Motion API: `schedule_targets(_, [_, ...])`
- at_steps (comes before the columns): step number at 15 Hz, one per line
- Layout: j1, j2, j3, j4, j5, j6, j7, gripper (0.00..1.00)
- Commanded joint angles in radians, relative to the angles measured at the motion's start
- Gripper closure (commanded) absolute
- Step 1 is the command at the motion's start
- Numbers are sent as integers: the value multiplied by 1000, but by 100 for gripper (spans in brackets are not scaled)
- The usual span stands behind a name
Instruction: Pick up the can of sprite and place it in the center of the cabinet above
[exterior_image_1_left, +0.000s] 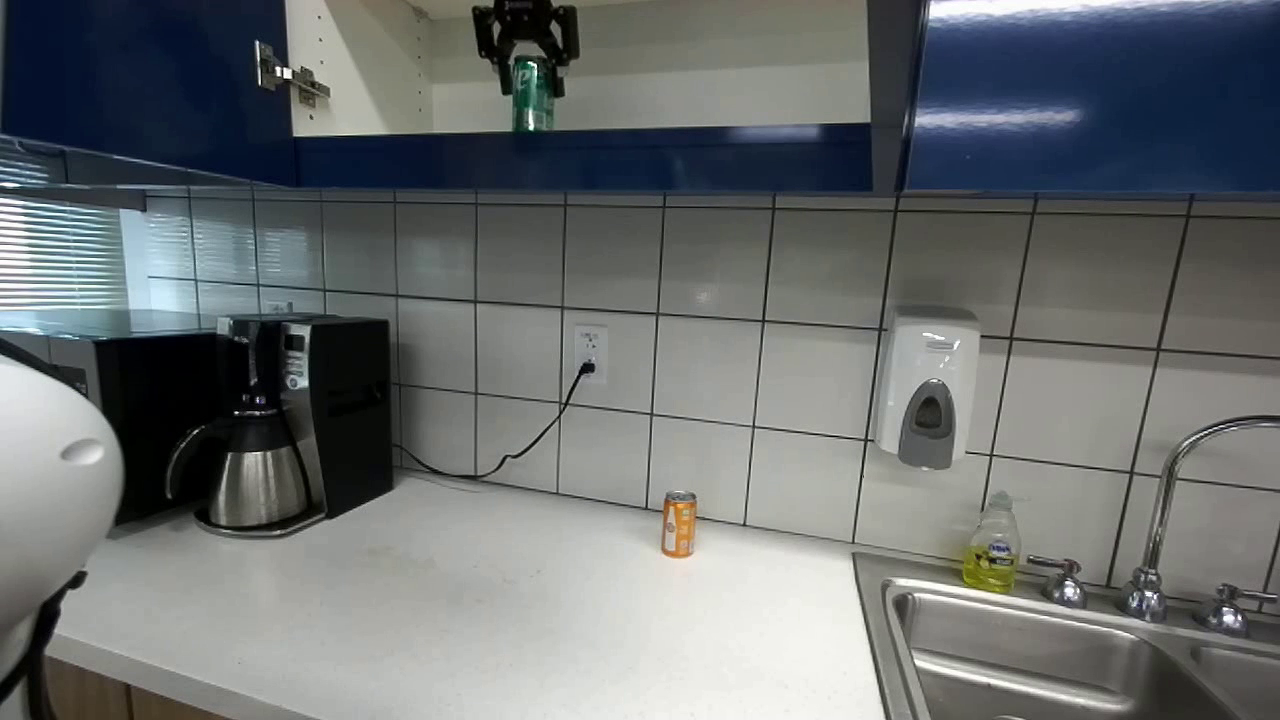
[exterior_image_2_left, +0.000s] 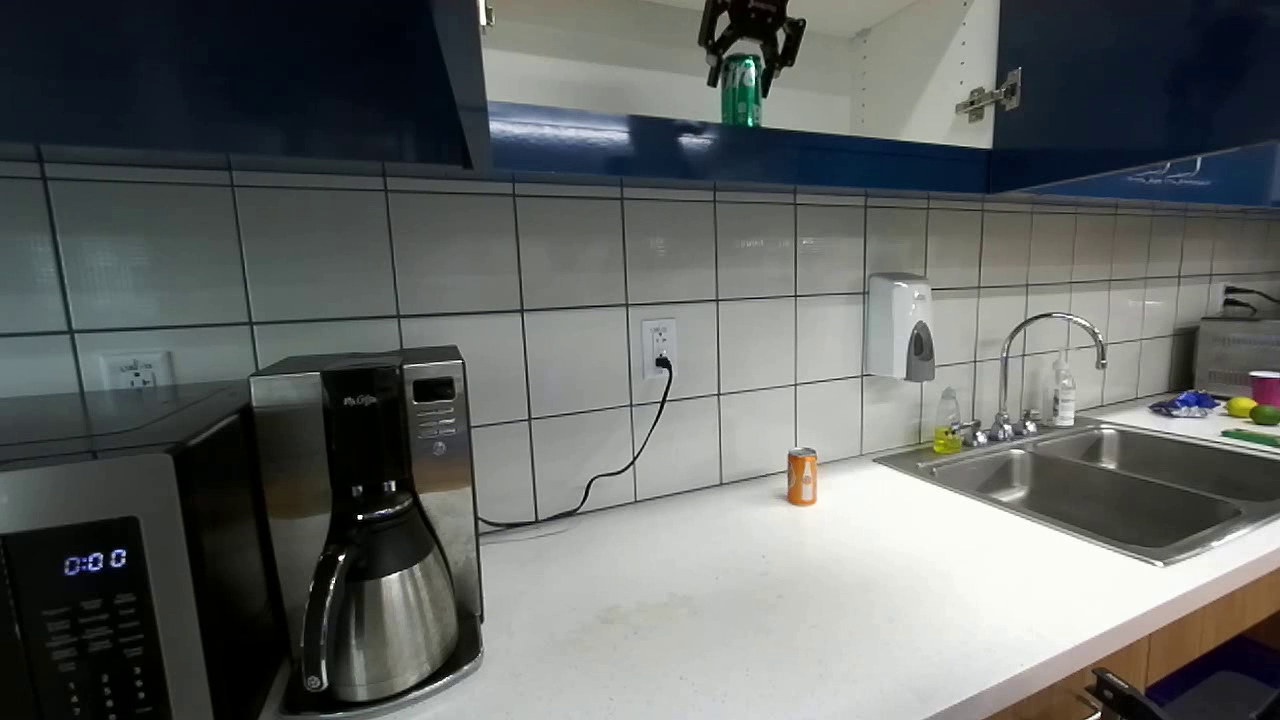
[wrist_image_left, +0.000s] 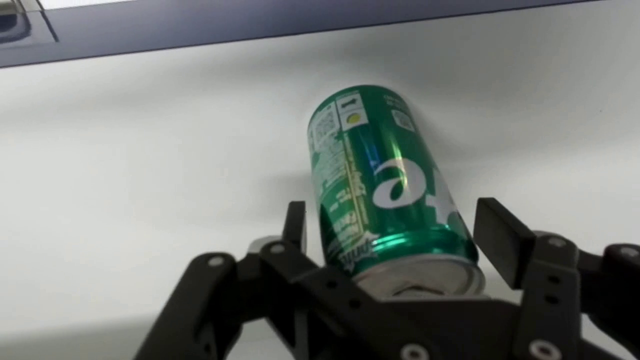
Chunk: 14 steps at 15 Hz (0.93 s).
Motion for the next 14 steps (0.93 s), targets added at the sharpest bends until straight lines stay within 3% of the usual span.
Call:
schedule_targets(1, [8,40,0,68,-28,-53,33,0])
schedule_targets(14, [-6,3,-14,53,-8,-107,3,0])
